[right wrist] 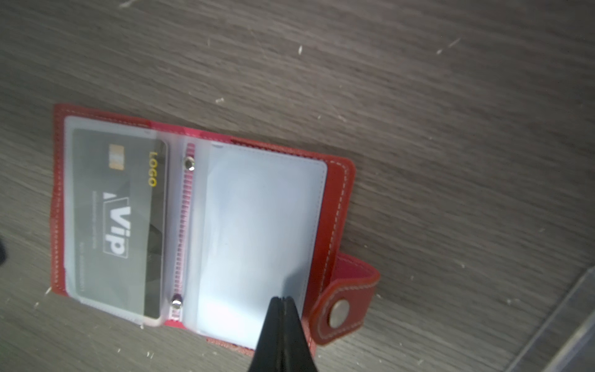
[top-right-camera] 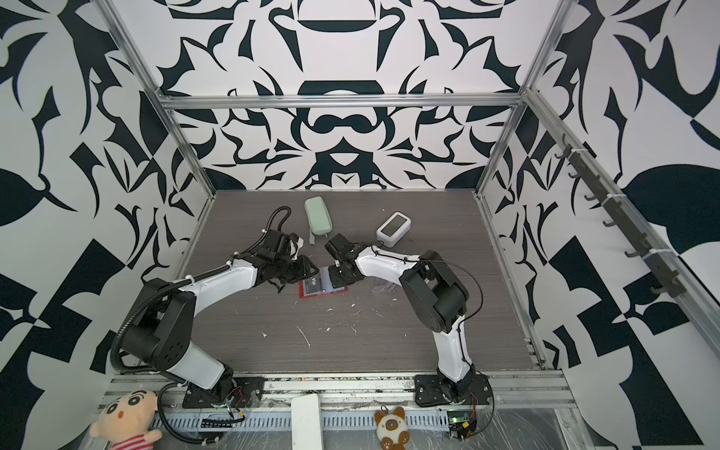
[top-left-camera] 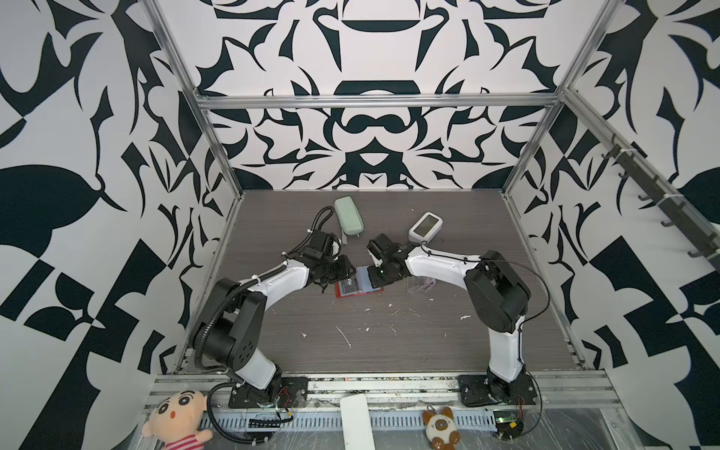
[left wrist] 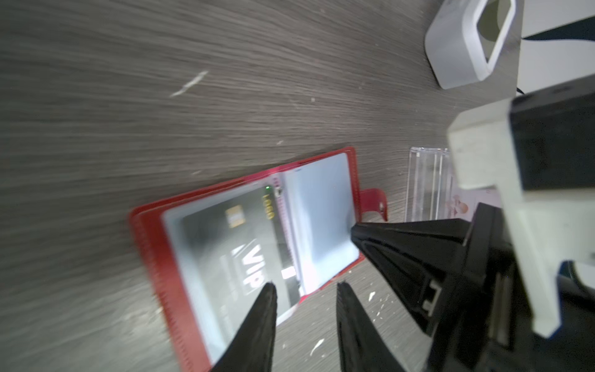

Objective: Insert credit cards into a card holder
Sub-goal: Flip over the card slot on the card holder.

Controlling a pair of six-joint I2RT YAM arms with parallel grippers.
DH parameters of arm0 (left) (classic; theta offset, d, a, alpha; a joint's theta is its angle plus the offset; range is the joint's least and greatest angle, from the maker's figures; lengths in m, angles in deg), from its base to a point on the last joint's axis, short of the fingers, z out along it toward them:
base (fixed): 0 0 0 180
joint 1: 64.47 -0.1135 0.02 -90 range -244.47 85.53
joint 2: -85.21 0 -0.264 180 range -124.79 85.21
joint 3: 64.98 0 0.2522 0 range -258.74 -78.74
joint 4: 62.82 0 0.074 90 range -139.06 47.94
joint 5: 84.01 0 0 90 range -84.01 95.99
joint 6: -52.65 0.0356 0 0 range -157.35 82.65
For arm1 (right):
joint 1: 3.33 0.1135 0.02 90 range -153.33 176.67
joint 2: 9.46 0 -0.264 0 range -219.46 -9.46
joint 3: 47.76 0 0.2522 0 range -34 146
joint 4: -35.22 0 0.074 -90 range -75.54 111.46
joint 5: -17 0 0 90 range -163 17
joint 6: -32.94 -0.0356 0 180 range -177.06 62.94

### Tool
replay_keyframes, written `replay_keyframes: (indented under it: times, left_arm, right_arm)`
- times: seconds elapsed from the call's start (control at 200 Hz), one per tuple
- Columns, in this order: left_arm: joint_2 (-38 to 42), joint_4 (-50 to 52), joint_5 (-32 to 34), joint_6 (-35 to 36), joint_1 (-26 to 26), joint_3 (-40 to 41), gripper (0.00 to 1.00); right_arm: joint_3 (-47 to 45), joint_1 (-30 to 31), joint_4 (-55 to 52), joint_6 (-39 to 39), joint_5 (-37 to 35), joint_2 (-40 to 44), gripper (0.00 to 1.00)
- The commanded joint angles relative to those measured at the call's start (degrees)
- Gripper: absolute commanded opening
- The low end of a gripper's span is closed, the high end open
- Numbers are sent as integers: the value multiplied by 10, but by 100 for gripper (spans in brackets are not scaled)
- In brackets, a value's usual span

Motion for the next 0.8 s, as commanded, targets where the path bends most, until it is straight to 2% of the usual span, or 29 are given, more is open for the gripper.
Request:
replay_keyframes:
  times: [0.0, 0.47, 0.795]
  left_arm:
    - [-31, -6, -20, -7, 1, -17, 35]
    - [-122, -36, -79, -22, 10, -54, 33]
    - [-145, -38, -82, -29, 11, -63, 31]
  right_arm:
    - [-6, -1, -5, -7, -2, 3, 0]
    - [-17, -1, -9, -7, 3, -13, 0]
    - [-17, -1, -9, -7, 6, -18, 0]
